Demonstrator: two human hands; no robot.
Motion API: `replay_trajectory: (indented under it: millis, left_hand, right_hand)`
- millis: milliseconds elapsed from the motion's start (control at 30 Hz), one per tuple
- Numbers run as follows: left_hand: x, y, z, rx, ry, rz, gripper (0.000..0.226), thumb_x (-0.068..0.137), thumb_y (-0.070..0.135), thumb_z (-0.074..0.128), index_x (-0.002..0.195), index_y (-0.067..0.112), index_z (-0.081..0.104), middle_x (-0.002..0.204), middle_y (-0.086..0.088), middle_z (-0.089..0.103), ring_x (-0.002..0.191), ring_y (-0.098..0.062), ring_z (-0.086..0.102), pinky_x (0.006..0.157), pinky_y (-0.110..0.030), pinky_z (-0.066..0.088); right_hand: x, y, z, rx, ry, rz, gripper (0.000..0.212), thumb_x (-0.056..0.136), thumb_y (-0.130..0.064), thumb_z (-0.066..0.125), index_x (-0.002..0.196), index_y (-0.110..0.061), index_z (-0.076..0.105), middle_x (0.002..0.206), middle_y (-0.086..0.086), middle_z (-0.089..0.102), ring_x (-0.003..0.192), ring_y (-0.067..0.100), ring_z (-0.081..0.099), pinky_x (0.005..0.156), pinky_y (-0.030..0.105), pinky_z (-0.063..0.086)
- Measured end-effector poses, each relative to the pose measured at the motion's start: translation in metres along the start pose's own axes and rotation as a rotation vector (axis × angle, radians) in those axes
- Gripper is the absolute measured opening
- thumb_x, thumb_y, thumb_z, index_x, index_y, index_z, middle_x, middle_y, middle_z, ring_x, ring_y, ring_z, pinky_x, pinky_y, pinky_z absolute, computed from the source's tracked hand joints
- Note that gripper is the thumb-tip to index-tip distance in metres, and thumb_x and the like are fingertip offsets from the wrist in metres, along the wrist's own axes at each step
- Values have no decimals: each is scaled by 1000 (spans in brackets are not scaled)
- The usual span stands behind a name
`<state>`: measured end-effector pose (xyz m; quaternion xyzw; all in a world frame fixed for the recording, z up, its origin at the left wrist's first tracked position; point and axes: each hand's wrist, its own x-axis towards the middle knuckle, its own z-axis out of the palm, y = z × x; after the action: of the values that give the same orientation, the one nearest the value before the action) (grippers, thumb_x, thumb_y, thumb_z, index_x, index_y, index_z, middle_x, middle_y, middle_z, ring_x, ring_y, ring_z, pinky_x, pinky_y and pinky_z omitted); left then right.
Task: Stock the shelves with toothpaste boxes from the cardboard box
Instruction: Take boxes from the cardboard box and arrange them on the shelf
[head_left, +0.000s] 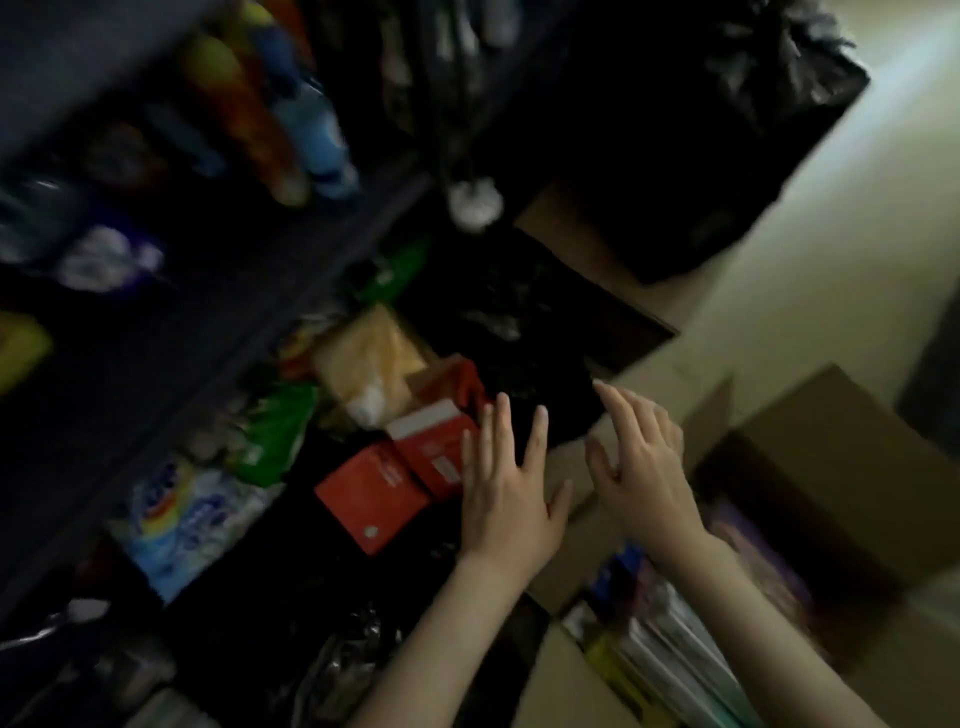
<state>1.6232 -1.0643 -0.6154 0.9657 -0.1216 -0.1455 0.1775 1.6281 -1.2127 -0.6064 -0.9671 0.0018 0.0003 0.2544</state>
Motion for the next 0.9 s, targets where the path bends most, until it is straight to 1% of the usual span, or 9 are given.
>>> replay_trajectory:
  millis: [133, 200, 333, 433, 633, 667, 733, 800, 900]
  left_hand:
    - [-18, 57, 87, 96, -198, 77, 86, 79, 62, 34, 153, 20, 17, 158, -19, 7, 145, -36, 8, 115, -53, 13]
    - [-32, 80, 127, 139, -259, 104, 94, 76, 67, 33, 154, 18, 12, 158, -20, 5, 145, -39, 6, 112, -54, 9]
    - [-50, 107, 188, 199, -448, 185, 97, 80, 70, 30, 149, 24, -20, 153, -13, -30, 142, -35, -22, 112, -51, -8]
    - [-47, 117, 220, 215, -562, 235, 86, 80, 72, 7, 134, 29, -45, 139, -8, -53, 131, -31, -44, 109, -49, -22]
    - [-15, 127, 267, 296, -673, 251, 87, 61, 76, -30, 136, 33, -40, 143, -8, -46, 134, -30, -39, 109, -49, -21]
    - [-8, 127, 273, 299, -683, 245, 83, 66, 74, -29, 138, 33, -35, 145, -8, -43, 136, -29, -37, 110, -48, -20]
    - [8, 125, 285, 286, -698, 201, 66, 89, 63, -8, 144, 31, -26, 150, -9, -35, 140, -28, -31, 113, -45, -15]
    - [22, 122, 296, 290, -687, 176, 60, 101, 49, 12, 149, 28, -18, 155, -11, -27, 144, -28, -22, 116, -43, -8]
    - [38, 122, 313, 371, -721, 191, 71, 102, 32, 38, 152, 20, -10, 159, -15, -8, 146, -31, 1, 117, -41, 10]
  right_hand:
    - [-84, 99, 7, -53, -118, 275, 68, 83, -17, 68, 143, -11, 37, 137, 12, 47, 125, 31, 42, 101, 46, 36]
    - [-118, 136, 12, -61, -175, 418, 70, 87, -24, 65, 147, -15, 30, 144, 10, 41, 132, 30, 37, 107, 45, 30]
    - [-167, 189, 27, -114, -350, 598, 82, 93, -44, 51, 152, -23, -2, 159, 2, 9, 145, 21, 5, 116, 41, 8]
    - [-187, 217, 42, -102, -420, 647, 90, 92, -49, 49, 150, -28, -16, 160, -3, -9, 143, 13, -15, 116, 41, -1]
    - [-189, 249, 69, -91, -469, 601, 85, 95, -54, 37, 134, -34, -35, 157, -4, -20, 144, 16, -20, 114, 41, -12]
    - [-187, 253, 73, -99, -451, 596, 81, 95, -56, 32, 134, -36, -36, 157, -4, -22, 144, 16, -21, 113, 41, -15]
    - [-182, 261, 83, -120, -415, 564, 74, 91, -65, 17, 133, -39, -39, 153, -5, -27, 143, 15, -23, 109, 41, -23]
    - [-177, 268, 93, -110, -416, 525, 72, 80, -71, 1, 132, -42, -40, 150, -6, -27, 142, 15, -24, 106, 39, -26]
    - [-174, 275, 109, -88, -465, 483, 75, 82, -72, 7, 141, -41, -27, 158, -4, -13, 145, 16, -15, 111, 42, -20]
